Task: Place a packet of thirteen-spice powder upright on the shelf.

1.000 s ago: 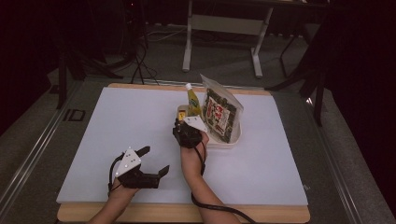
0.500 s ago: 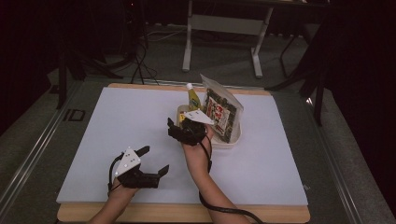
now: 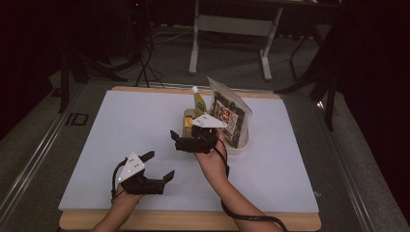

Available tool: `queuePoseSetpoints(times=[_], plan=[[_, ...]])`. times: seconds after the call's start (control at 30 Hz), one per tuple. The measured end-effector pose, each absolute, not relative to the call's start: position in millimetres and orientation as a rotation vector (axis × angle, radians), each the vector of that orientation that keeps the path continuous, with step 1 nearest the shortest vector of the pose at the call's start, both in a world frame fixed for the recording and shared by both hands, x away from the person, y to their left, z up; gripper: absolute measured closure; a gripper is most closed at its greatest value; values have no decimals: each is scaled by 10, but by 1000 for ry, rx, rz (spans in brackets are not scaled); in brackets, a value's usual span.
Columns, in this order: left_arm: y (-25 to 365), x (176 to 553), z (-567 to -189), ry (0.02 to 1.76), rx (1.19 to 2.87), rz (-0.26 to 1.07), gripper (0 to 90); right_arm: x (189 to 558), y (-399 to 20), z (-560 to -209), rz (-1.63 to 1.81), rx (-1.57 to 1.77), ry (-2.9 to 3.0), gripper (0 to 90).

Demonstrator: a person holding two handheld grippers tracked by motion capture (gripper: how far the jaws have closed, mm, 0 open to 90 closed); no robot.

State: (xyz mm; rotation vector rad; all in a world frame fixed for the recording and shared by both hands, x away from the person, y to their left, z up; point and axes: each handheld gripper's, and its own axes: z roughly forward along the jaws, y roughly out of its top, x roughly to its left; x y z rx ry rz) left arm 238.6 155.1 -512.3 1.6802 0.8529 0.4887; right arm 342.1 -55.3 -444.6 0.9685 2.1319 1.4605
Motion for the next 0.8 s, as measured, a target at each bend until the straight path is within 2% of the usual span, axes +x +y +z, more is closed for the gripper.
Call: queuePoseSetpoints(times=[0.8], plan=[[1567,2372,-5127,854,1680,480,23,2979,-1050,-4684,1440,866,2262,130]])
